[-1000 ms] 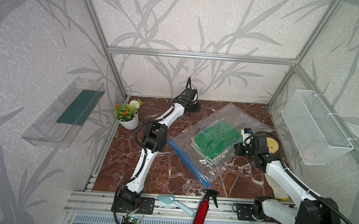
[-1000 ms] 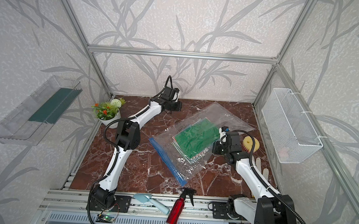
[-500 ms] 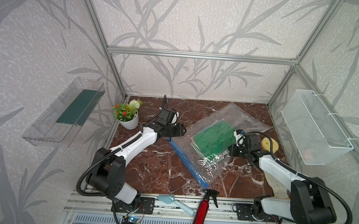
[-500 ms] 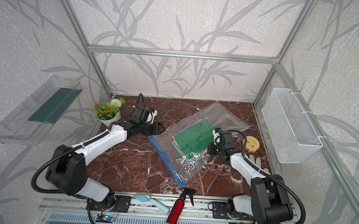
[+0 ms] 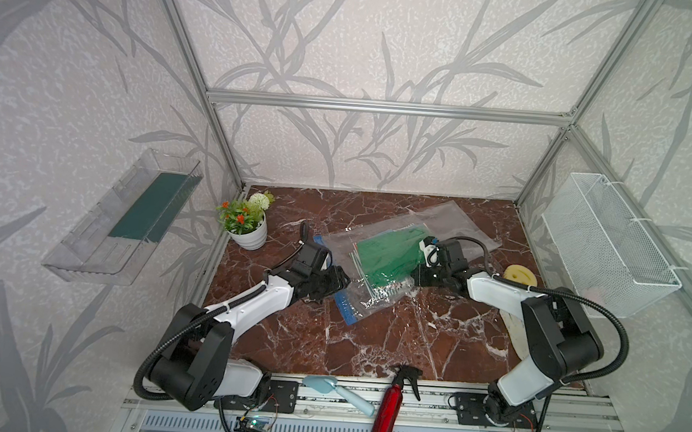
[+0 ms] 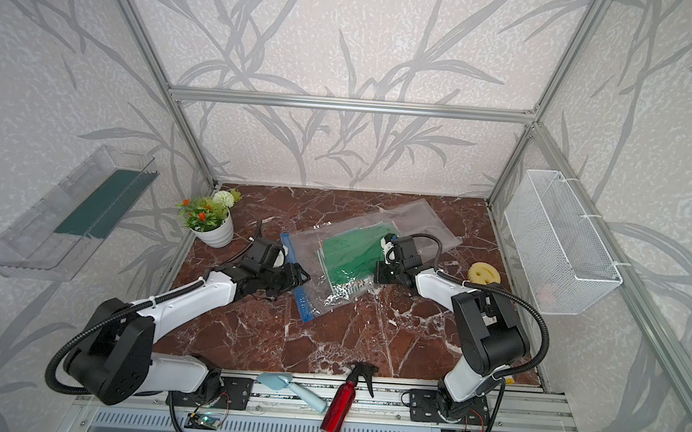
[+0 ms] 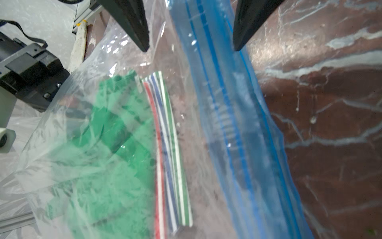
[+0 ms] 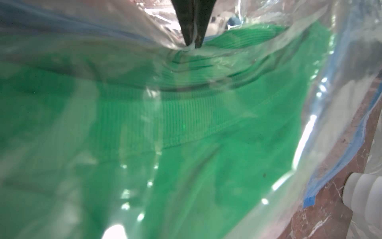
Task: Take the tank top out of the vacuum bag
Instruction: Open the vacuum bag at the center of the board.
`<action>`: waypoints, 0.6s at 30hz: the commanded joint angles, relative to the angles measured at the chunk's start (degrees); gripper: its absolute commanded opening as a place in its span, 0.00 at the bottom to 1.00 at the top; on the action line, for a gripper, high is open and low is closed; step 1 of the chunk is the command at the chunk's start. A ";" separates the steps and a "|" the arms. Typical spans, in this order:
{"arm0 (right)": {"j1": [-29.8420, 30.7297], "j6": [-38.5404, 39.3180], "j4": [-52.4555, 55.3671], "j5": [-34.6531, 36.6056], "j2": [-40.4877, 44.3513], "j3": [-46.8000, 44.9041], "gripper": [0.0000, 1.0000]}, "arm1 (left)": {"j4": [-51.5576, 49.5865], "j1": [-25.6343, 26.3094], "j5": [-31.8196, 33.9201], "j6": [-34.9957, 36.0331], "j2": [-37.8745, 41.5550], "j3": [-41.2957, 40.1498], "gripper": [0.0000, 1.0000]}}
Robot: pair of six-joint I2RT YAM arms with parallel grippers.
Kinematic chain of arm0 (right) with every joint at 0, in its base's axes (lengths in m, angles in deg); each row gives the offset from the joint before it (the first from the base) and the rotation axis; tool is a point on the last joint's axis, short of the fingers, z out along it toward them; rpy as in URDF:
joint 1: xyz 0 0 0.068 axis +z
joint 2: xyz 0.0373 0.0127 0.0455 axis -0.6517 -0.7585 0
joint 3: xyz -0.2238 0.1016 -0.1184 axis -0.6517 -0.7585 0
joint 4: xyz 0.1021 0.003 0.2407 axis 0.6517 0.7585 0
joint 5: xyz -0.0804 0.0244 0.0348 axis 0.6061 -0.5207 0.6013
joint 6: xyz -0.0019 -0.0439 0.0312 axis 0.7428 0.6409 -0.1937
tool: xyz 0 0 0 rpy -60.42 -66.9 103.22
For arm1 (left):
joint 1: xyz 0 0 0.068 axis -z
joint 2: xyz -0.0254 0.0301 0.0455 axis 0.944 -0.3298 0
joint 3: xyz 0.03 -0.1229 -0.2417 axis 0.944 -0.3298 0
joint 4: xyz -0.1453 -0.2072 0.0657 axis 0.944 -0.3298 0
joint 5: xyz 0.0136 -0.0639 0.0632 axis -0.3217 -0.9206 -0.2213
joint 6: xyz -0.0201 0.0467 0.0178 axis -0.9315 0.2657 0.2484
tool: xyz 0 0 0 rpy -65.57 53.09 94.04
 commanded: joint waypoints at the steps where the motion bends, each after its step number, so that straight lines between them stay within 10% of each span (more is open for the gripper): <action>1: -0.24 2.47 2.92 3.04 3.02 1.01 0.00 | 2.40 -0.50 4.25 -2.03 -3.71 3.51 0.63; 18: -7.80 4.10 4.55 4.34 13.79 -8.97 0.00 | 17.23 -4.96 -1.05 -3.25 -13.22 4.44 0.50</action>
